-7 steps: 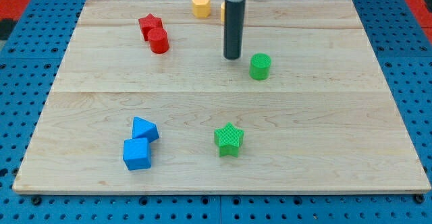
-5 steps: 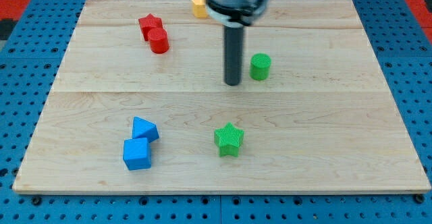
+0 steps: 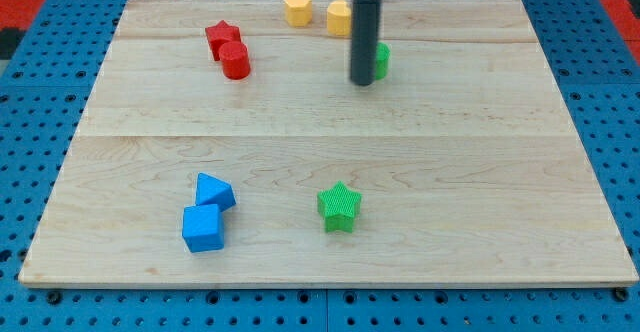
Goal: Place the green circle right to the yellow heart
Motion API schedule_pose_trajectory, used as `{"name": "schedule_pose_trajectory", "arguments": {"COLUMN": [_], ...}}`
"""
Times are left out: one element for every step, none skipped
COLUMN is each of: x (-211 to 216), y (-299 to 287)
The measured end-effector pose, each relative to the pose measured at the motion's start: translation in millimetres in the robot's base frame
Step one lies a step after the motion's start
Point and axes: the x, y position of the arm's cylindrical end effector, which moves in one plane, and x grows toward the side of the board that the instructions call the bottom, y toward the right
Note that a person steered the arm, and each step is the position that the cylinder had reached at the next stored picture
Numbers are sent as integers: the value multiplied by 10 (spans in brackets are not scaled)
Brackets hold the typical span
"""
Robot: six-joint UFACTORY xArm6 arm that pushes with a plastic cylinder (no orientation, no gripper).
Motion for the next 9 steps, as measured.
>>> {"name": "schedule_pose_trajectory", "arguments": {"x": [-360, -430, -458, -424, -426, -532, -262, -324, -464], "y": [-3, -129, -182, 110, 350, 412, 590, 909, 980]}}
